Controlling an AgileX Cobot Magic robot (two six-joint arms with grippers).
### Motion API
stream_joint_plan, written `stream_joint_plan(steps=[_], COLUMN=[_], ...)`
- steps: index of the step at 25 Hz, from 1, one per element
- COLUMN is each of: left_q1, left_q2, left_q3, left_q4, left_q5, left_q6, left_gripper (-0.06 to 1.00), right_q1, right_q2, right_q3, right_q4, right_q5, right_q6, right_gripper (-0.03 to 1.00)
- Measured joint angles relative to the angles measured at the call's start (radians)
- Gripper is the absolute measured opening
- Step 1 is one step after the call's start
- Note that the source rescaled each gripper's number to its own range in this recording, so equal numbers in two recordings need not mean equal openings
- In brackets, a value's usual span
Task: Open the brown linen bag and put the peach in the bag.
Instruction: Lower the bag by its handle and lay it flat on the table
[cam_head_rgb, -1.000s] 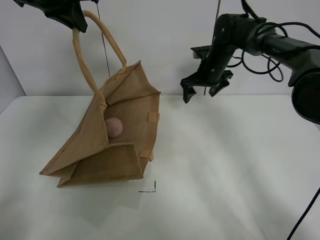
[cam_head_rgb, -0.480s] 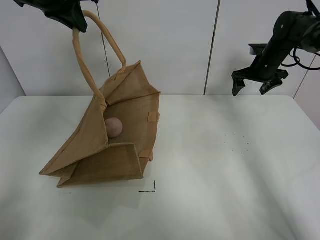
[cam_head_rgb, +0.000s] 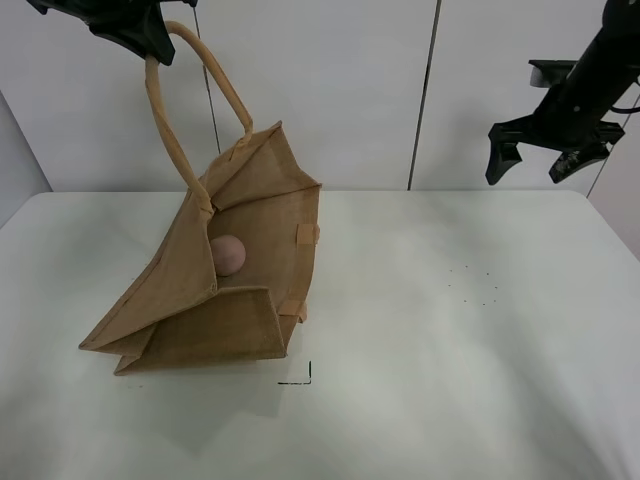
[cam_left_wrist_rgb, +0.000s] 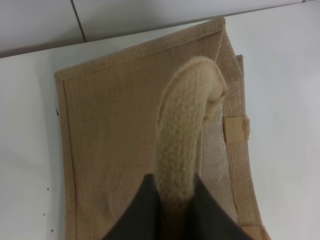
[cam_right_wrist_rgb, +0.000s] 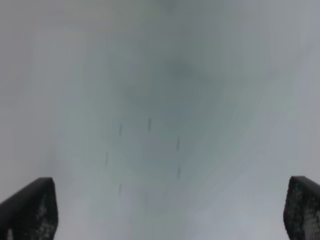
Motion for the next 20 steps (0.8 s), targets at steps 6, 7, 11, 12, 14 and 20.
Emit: stream_joint_plan(steps=[6, 7, 11, 12, 14, 20], left_q1=[0.0, 0.0, 0.0, 0.0, 0.0, 0.0], left_q2=[0.0, 0.0, 0.0, 0.0, 0.0, 0.0], left_q3=[0.0, 0.0, 0.0, 0.0, 0.0, 0.0], left_q4=[0.0, 0.0, 0.0, 0.0, 0.0, 0.0], left_q5=[0.0, 0.0, 0.0, 0.0, 0.0, 0.0], left_q6=[0.0, 0.0, 0.0, 0.0, 0.0, 0.0], left_gripper=[0.0, 0.0, 0.0, 0.0, 0.0, 0.0], right_q1=[0.0, 0.0, 0.0, 0.0, 0.0, 0.0], right_q2=[-0.367, -0.422, -0.673, -0.735, -0.844, -1.206], right_q3=[0.445, 0.52, 0.774, 0.822, 0.928, 1.163], right_q4=[0.0, 0.0, -0.002, -0.004, -0.008, -0.009], right_q5=[0.001, 0.001, 0.002, 0.002, -0.004, -0.131], right_q6=[0.0, -0.001, -0.004, -0.004, -0.004, -0.004], right_gripper=[1.0, 1.0, 1.0, 1.0, 1.0, 1.0])
